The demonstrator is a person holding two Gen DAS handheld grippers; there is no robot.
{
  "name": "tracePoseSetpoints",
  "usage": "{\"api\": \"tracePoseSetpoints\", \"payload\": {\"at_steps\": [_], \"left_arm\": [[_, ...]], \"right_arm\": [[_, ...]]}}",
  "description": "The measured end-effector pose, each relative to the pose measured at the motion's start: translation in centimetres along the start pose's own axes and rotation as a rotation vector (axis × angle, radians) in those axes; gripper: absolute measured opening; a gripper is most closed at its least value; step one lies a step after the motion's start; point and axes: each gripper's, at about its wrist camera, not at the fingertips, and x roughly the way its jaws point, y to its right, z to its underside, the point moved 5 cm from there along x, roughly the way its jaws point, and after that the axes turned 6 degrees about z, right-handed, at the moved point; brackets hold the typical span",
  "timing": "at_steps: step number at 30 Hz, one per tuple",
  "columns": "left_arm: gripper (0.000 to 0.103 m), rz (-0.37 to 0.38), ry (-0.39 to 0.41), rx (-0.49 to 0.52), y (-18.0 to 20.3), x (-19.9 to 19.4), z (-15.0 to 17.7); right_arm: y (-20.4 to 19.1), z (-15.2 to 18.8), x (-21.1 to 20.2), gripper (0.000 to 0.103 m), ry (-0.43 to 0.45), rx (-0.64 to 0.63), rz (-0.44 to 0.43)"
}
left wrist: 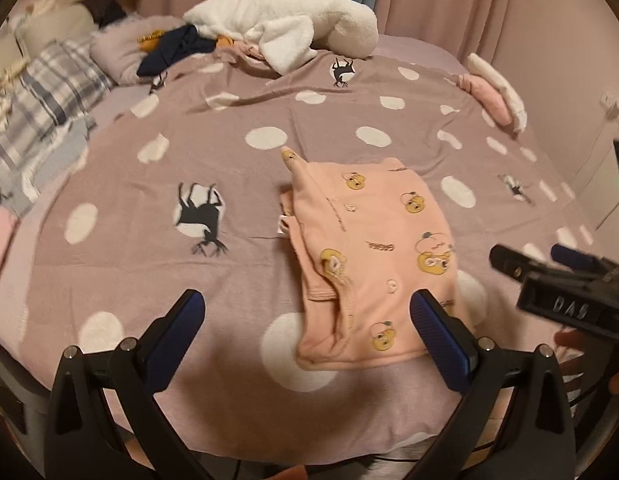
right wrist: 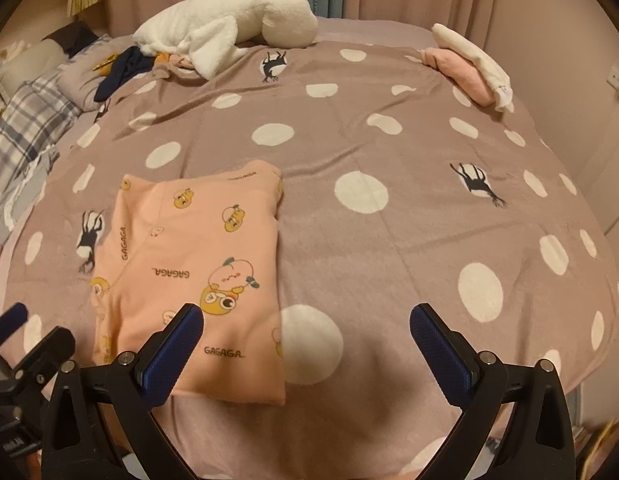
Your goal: Fold small clothes
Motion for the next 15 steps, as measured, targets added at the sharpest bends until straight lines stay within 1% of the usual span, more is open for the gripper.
{"api": "tracePoseSetpoints", "payload": {"at_steps": [2,5,6,10,15], "left_arm": [[0.103,0.008,-0.005,0.002,-0.1,0.0,0.1],[0.103,0.056,-0.029,-0.002,0.0,0.4,0.2],[0.103,0.063,-0.035,-0.002,0.0,0.6,0.2],[0.103,0.033,-0.027,0.007,0.1,0.7,0.1],[0.103,0.083,-0.043,-0.005,0.4,0.9,0.2]], "right_arm": [[0.1,0.0,0.0,0.102,0.002,0.028,-0.013],[0.4,-0.2,0.2,0.102,0.003,0.073,-0.019],[0.4,-0.3,0.2,0.102,0.002,0.075,-0.015],[0.0,-0.2,0.7,0.102,-0.013,0.066,-0.010],[-0.4,-0.1,1.3,0.102,-0.037,0.055,-0.012]]}}
